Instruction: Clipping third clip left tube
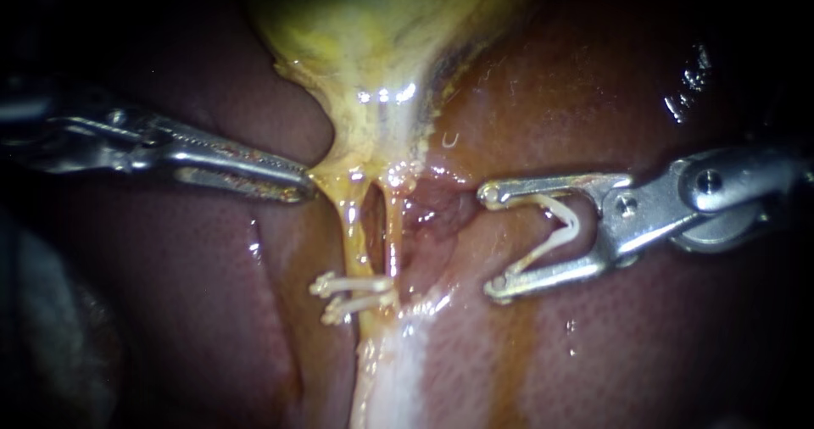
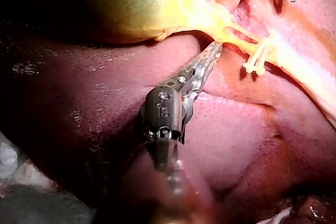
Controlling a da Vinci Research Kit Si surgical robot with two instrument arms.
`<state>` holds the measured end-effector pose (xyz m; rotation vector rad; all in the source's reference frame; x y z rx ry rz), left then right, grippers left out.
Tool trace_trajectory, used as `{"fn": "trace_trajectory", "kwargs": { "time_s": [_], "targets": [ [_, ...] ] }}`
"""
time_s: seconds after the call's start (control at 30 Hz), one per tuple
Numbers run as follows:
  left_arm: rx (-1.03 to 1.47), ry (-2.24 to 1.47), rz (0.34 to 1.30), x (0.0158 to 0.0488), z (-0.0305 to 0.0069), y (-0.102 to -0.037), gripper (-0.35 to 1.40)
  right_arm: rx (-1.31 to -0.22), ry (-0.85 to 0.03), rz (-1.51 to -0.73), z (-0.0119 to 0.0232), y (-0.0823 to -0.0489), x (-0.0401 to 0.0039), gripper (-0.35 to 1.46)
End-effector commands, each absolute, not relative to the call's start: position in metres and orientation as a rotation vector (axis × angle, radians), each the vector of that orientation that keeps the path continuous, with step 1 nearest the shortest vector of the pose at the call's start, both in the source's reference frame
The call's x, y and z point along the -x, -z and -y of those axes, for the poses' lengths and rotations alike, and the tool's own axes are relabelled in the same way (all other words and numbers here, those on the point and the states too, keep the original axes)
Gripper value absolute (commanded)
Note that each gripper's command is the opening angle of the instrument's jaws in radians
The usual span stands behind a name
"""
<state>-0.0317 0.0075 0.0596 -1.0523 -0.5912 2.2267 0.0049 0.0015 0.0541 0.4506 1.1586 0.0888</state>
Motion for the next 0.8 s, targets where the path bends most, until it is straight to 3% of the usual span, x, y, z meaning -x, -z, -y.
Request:
{"fn": "trace_trajectory", "kwargs": {
  "time_s": [0.03,0.5,0.8],
  "targets": [
    [1.053,-2.227,0.594,0.0315,-0.0076,-0.0593,-0.35,-0.451,-0.088,-1.159,-0.0015,-0.0541,-0.0049,0.5],
    [1.067,-2.195,0.58,0.0288,-0.0101,-0.0532,-0.35,-0.447,-0.086,-1.16,-0.0016,-0.0538,-0.0056,0.49],
    [1.066,-2.196,0.576,0.0289,-0.0099,-0.0534,-0.35,-0.572,-0.294,-1.175,-0.0012,-0.053,-0.0097,0.49]
  ]
}}
